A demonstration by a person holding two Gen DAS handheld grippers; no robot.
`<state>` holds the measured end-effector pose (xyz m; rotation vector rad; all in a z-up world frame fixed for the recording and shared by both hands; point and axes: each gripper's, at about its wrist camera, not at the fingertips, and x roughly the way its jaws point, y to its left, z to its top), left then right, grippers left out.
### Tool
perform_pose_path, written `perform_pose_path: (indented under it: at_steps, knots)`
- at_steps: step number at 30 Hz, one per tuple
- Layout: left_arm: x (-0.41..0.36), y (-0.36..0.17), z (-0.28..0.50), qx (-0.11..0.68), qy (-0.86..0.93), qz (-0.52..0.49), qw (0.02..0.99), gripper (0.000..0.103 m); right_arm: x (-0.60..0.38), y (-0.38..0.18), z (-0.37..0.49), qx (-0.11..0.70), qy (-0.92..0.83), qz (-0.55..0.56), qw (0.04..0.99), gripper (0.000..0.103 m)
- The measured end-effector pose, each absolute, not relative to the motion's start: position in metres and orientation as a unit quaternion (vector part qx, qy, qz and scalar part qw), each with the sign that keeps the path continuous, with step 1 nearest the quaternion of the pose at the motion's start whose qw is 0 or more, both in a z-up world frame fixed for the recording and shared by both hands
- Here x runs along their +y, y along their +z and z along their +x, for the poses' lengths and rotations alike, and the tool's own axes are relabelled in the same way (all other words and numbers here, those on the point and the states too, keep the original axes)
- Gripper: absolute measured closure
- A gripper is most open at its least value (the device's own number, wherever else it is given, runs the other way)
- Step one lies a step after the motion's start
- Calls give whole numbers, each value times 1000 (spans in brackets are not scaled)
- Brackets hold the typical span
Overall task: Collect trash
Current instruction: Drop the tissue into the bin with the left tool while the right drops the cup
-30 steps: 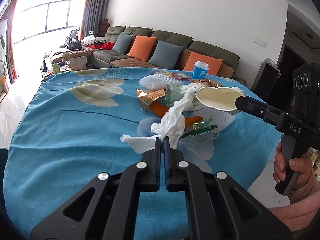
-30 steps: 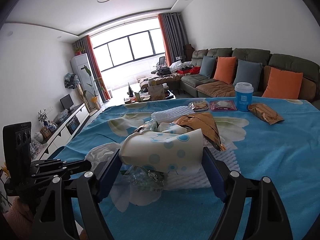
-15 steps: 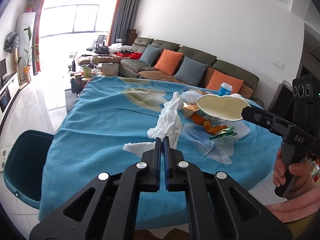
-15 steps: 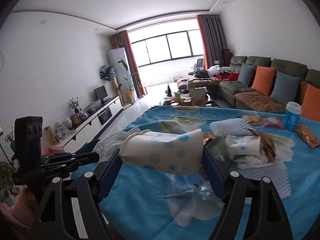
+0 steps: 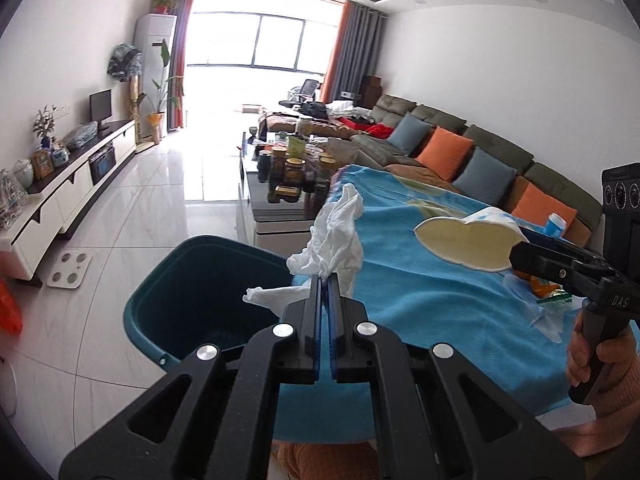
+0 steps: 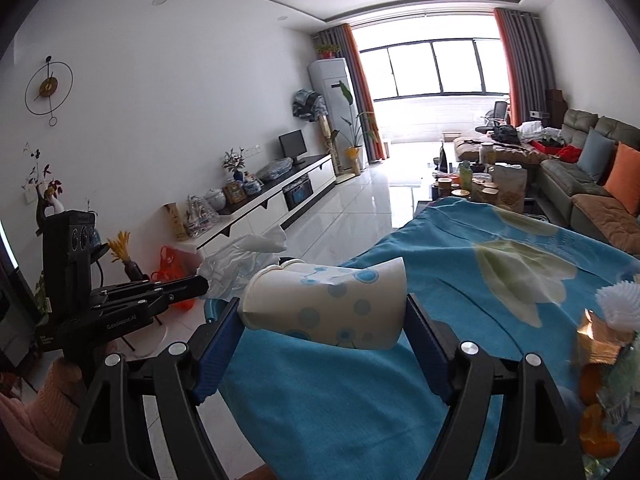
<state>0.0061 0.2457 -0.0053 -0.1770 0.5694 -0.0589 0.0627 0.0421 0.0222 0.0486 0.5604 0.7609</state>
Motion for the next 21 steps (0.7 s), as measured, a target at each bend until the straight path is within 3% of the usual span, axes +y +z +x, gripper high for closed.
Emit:
perform_pose_path:
  at_steps: [11,21]
  knots:
    - [326,-36,18,313,35,-118,942,100,129,13,93,304,422,-16,854,26]
    - [339,-73,55,346,56,-139,926,100,178,-6,117,341,442,-46,828,26]
